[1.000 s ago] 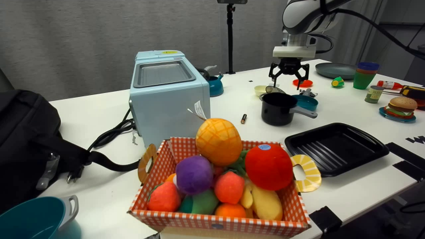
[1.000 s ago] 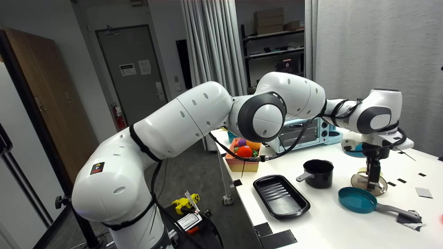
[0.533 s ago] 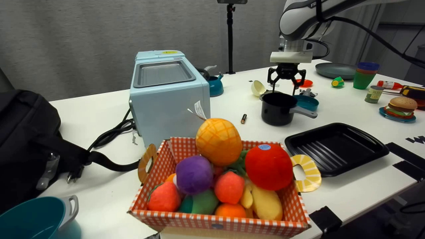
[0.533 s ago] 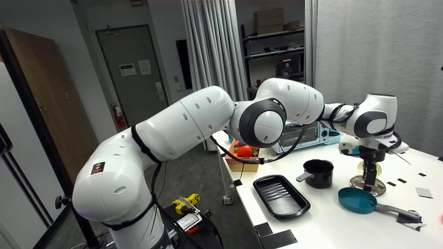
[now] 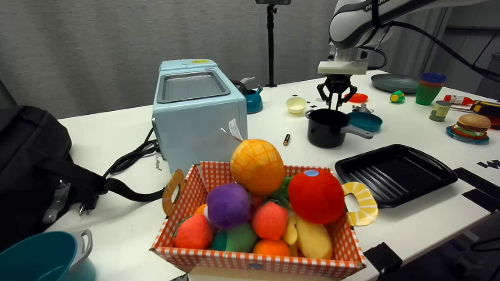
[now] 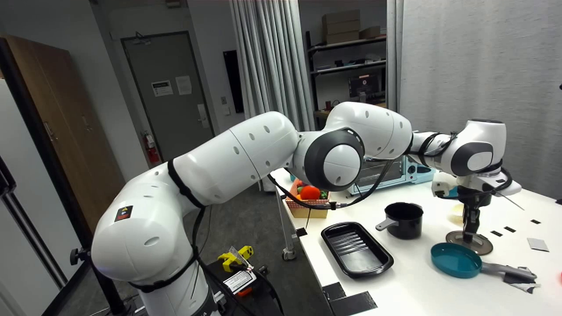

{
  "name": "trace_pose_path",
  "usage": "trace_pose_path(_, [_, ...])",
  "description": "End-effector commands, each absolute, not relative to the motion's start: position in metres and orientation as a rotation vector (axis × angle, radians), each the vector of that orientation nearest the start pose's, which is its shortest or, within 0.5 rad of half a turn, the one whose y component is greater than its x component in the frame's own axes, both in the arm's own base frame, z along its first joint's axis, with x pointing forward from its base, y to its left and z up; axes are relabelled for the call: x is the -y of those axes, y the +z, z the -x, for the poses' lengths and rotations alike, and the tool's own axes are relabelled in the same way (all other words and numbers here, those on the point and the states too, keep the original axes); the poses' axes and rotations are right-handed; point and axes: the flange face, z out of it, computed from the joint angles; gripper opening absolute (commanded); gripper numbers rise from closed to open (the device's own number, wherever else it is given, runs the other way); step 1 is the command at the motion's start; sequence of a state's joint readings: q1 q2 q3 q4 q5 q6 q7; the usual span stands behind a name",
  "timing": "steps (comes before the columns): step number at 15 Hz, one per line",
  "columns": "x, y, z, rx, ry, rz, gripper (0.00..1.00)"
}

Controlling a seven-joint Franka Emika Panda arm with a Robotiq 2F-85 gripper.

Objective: Put the black lid on the blue pan

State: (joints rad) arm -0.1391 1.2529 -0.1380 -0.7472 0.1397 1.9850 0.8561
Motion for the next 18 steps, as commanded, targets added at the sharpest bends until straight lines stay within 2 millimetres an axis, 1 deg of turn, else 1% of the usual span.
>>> trace_pose_path(1, [0.166,0.164,-0.784,-1.669,-0.008,2.653,0.00])
trace_pose_path(6, [0.171,0.168,-0.784,-1.675,-0.019,2.650,0.00])
trace_pose_path(7, [0.172,0.168,-0.784,-1.682,-0.019,2.654,0.26])
trace_pose_path(8, [0.172,0.168,-0.783,-1.680,-0.015,2.651,0.27])
trace_pose_path(12, [0.168,0.159,-0.783,-1.684,-0.008,2.653,0.56])
trace_pose_path(15, [0.165,0.149,-0.782,-1.698,0.003,2.654,0.78])
trace_pose_path(16, [0.165,0.145,-0.781,-1.701,0.008,2.656,0.37])
trace_pose_path(17, [0.165,0.143,-0.780,-1.704,0.014,2.658,0.42])
trace_pose_path(18, [0.164,0.142,-0.781,-1.704,0.015,2.660,0.40])
